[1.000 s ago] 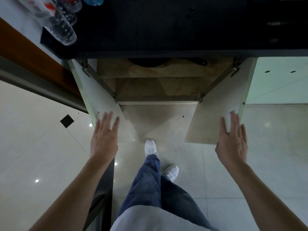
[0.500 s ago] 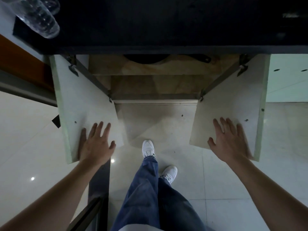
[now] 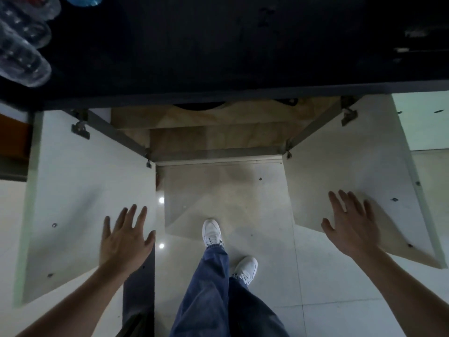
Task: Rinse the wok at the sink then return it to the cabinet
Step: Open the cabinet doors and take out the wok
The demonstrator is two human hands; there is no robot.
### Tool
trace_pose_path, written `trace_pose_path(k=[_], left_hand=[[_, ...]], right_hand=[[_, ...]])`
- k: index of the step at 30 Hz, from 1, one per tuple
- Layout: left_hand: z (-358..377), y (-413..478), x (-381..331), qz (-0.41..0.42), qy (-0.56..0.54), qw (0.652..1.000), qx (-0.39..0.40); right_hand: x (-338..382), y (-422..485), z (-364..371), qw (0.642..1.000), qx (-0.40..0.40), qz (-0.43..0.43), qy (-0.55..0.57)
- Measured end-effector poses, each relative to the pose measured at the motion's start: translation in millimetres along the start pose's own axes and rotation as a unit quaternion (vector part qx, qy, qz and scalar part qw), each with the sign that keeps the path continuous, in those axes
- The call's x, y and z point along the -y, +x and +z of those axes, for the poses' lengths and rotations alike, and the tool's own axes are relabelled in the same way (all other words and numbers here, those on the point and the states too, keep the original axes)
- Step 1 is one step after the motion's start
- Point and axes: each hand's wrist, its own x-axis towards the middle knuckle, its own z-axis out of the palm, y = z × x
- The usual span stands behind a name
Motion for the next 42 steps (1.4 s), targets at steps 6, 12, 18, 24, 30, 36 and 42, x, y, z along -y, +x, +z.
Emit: trace_pose_path(k=[6,12,18,24,30,36,42], left_hand=[[-26,80,-93,0.147,-0.004,0.986,-0.077],[-56,164,-188,0.232,-0.014,0.959,-0.161],[-86,252,-261,0.212,-0.057,0.949,-0.228],[-112,297,-298,0.219,-0.102,0.930,-0.277],[-107,302,-297,0.234,-0.121,0.926,-0.269],[-76,277,-285,0.232,-0.233,0.902,-0.281],[-46,228,-269,0.245,-0.382,0.858,-0.241]], right_hand=[[14,59,-10,0.998,-0.052,-0.026,0.030],[37,156,-8,0.978,-0.159,-0.065,0.116],[62,244,-27,0.944,-0.268,-0.113,0.156],[80,296,-42,0.927,-0.319,-0.145,0.134],[95,311,-50,0.927,-0.321,-0.148,0.126],[118,276,-31,0.918,-0.271,-0.166,0.237],[153,207,0,0.889,-0.254,-0.092,0.369]])
